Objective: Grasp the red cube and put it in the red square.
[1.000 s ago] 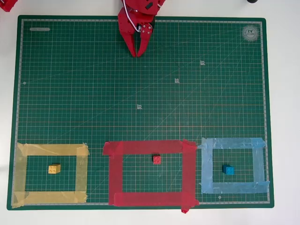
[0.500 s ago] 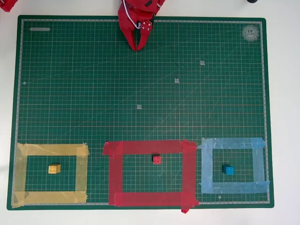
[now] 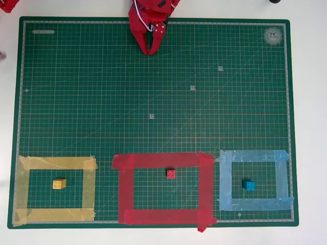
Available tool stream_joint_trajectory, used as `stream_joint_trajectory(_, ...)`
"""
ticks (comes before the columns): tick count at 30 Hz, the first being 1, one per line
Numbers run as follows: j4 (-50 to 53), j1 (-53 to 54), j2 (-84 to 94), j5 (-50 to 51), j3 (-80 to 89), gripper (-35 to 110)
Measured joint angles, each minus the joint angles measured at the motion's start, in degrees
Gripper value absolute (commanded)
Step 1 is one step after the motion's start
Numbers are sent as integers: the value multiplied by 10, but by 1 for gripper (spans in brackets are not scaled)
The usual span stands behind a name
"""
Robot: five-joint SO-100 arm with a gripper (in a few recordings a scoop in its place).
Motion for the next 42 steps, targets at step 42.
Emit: stream_joint_trajectory(42, 0, -14, 0, -1, 0, 0)
